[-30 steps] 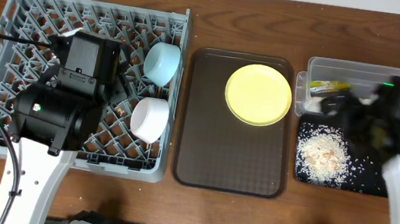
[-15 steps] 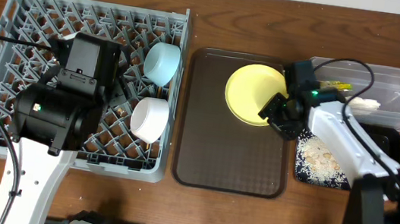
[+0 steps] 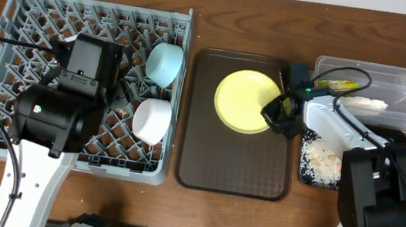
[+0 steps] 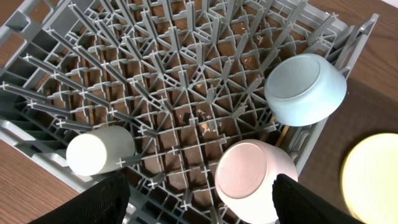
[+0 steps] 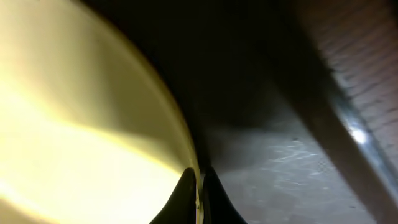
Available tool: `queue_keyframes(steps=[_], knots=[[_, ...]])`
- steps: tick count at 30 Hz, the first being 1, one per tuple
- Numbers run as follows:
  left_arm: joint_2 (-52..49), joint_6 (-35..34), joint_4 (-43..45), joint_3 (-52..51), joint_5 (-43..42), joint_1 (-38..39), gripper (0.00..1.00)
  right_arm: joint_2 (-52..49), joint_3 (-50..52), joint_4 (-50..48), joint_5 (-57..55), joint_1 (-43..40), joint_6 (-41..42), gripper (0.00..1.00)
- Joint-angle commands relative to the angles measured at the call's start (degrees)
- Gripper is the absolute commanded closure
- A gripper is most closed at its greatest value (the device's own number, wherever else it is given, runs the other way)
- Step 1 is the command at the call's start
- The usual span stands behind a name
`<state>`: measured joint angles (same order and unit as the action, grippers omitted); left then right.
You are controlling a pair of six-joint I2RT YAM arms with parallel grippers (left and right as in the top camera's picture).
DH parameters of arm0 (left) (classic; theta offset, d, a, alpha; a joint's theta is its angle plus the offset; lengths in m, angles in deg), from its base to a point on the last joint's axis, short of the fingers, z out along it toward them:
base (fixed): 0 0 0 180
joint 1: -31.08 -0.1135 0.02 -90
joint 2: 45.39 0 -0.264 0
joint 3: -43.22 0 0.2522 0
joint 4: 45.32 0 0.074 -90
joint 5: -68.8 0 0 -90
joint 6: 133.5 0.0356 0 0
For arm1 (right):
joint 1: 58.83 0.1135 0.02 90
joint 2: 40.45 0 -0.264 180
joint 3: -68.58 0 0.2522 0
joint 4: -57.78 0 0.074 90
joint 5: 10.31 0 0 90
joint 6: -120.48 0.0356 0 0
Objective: Sort waste into correct bins and load items into the dishwasher
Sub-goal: 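Grasp the yellow plate edge with the right gripper and lift it, then hand the yellow plate from the right gripper to the left gripper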
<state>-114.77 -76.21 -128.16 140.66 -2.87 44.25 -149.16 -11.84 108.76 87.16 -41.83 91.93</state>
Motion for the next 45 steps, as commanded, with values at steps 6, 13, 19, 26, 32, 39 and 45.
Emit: queue_keyframes(steps=[6,13,19,26,32,39,45], knots=[[0.0,3.3,1.3,0.9,-6.7,-0.2,0.23,1.5,-0.1,-3.3,4.3,0.4,-14.7,0.99],[-0.8,12.2,7.8,0.9,-27.1,-0.2,0.23,13.6,-0.2,-7.1,14.2,-1.7,-35.1,0.99],[-3.1,15.0,11.1,0.9,-39.8,-0.2,0.23,25.7,-0.2,-7.2,18.5,-3.4,-41.3,0.99],[-6.4,17.5,14.6,0.9,-55.0,-0.2,0.23,32.7,-0.2,-7.7,22.5,-3.0,-44.6,0.99],[-7.9,24.4,16.2,0.9,-60.8,1.9,0.3,32.7,-0.2,-8.8,29.7,-1.9,-46.0,0.99],[-7.9,29.3,15.8,0.9,-54.4,2.8,0.92,32.7,-0.2,-10.5,34.4,-1.9,-47.1,0.99],[-6.5,29.2,13.3,0.9,-27.2,2.8,0.92,32.7,-0.2,-10.1,32.9,-2.8,-48.2,0.01]])
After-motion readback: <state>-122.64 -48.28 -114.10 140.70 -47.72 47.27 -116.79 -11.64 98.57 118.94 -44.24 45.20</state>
